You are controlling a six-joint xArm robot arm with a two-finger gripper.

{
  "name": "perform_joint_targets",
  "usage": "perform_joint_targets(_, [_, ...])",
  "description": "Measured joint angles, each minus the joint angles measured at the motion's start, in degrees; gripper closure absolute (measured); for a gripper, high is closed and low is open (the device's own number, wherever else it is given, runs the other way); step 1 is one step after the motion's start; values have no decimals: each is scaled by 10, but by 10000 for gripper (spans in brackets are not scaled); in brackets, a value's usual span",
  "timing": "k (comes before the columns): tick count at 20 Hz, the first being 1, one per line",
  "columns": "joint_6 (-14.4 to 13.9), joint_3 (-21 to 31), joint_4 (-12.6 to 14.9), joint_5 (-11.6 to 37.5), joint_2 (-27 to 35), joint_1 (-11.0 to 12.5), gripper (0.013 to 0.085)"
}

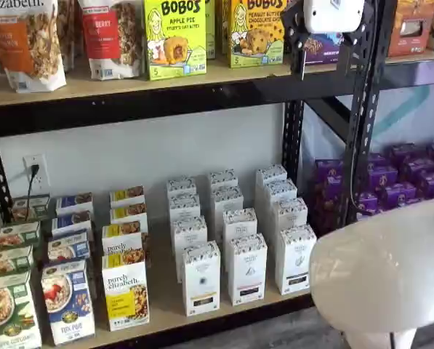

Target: Pick up the white box with a green strip in the middle, on the bottom shelf, the sixth box from the left

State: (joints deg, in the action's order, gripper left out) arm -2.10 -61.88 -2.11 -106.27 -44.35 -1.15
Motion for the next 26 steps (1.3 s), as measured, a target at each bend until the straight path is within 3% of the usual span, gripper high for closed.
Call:
perform_joint_targets(3, [-14, 4, 34, 8, -4, -24, 130])
perform_joint_targets(8, [-15, 12, 35, 23, -8, -24, 130])
perform_joint_targets(13, [-17, 52, 58, 70, -19, -28, 130])
perform_joint_targets(22, [31, 156, 50, 180, -14, 30, 130])
perform_joint_targets(26, [54, 222, 37, 264, 2, 55, 130])
